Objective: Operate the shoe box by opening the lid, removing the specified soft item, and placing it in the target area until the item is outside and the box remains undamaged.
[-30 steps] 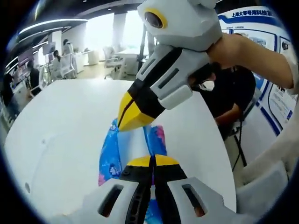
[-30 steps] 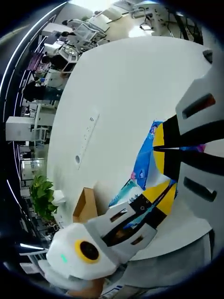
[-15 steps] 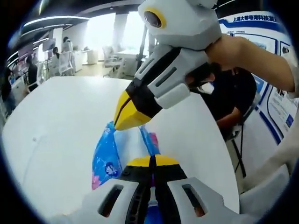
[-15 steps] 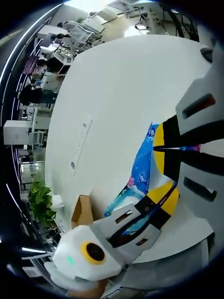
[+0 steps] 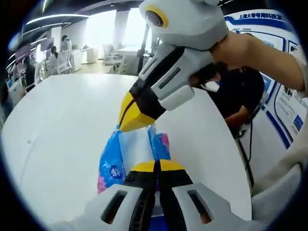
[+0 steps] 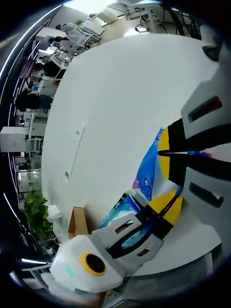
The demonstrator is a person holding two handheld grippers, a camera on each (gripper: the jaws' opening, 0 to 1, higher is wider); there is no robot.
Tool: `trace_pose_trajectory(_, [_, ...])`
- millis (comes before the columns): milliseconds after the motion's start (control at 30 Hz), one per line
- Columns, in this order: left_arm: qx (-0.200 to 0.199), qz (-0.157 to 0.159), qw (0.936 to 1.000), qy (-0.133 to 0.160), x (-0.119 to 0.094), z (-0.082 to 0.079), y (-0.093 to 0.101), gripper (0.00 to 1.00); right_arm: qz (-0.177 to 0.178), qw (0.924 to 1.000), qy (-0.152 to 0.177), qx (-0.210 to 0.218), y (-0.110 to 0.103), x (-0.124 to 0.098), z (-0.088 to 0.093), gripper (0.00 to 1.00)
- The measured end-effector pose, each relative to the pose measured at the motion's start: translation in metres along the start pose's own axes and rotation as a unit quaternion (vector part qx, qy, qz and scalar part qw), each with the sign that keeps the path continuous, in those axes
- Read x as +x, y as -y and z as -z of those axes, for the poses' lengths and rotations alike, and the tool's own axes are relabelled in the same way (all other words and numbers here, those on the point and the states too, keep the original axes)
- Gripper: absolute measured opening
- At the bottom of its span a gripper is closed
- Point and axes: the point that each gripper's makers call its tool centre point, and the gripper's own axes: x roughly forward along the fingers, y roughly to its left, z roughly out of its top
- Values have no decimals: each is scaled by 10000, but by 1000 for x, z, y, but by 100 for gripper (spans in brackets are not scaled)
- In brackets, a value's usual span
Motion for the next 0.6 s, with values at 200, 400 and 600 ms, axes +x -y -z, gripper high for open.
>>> trace_pose_trajectory(200, [-81,15,9999,59,1,-2,-1,0,-12,10000,-3,19,-1,2,1,0])
trace_pose_trajectory(400, [-36,19,10000,32,0,-1,1,0,21,10000,20,9,0,2,-1,0])
trace_pose_trajectory(600, [6,13,10000,-9,-1,0,2,0,15,10000,26,17,-1,2,-1,0])
